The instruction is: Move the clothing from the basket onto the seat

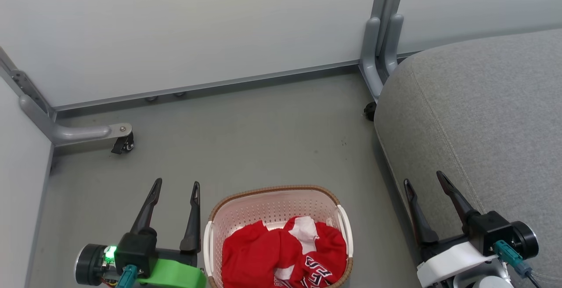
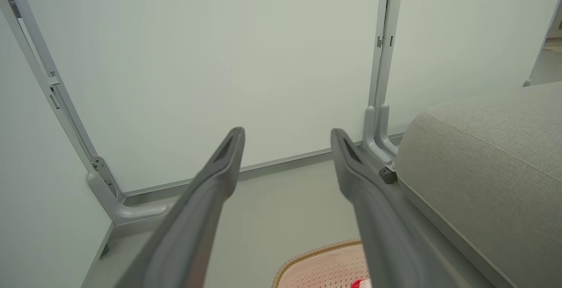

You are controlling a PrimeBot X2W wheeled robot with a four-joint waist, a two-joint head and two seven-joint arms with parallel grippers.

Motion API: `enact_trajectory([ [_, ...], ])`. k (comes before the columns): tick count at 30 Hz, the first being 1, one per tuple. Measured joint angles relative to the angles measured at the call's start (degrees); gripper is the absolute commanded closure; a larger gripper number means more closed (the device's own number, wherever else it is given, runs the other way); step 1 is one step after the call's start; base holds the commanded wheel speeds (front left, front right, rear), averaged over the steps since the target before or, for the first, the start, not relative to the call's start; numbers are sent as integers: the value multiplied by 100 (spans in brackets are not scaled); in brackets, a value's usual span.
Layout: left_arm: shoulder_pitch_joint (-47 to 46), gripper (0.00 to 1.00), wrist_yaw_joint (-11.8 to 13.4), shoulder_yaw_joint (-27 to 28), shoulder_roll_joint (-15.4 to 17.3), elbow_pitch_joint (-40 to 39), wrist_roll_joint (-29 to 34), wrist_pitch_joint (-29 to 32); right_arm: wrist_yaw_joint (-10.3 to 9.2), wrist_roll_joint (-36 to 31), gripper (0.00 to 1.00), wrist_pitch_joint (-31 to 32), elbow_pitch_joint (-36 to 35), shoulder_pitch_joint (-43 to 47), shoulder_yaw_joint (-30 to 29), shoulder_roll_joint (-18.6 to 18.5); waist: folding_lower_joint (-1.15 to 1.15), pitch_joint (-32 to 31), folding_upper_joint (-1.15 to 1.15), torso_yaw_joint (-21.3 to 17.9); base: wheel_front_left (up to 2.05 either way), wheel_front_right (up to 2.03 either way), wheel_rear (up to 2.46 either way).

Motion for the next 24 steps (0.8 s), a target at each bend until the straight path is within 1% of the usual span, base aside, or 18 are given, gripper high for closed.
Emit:
enact_trajectory([
  [4, -2, 0, -16, -55, 0, 93, -34, -1, 0, 3, 0, 0, -14, -2, -26, 0, 0, 97, 0, -23, 0, 0, 0],
  [9, -192, 0, -83, -208, 3, 450, -8, 0, 0, 55, 0, 0, -124, -149, -96, -3, 0, 345, 0, -45, 0, 0, 0],
  [11, -449, 0, -152, -408, 89, 669, 124, 0, 0, 63, 0, 0, -175, -339, -122, -1, 0, 525, 0, -55, 0, 0, 0],
  [14, -775, 0, -200, -530, 97, 888, 107, -1, 0, 100, 0, 0, -212, -554, -205, -5, 0, 834, 0, -71, 0, 0, 0],
  [17, -1197, 0, -226, -738, 170, 1151, 136, -1, 0, 104, 0, -1, -280, -814, -255, -7, 0, 1182, 0, -87, 0, 0, 0],
  [20, -1624, 0, -244, -883, 175, 1599, 15, -1, 1, 84, 0, 0, -332, -1043, -288, -4, 0, 1546, 0, -101, 0, 0, 0],
  [24, -2342, 0, -249, -1390, 272, 2275, -58, -1, 1, 65, 0, 0, -396, -1323, -343, -7, 0, 2053, 0, -119, 0, 0, 0],
])
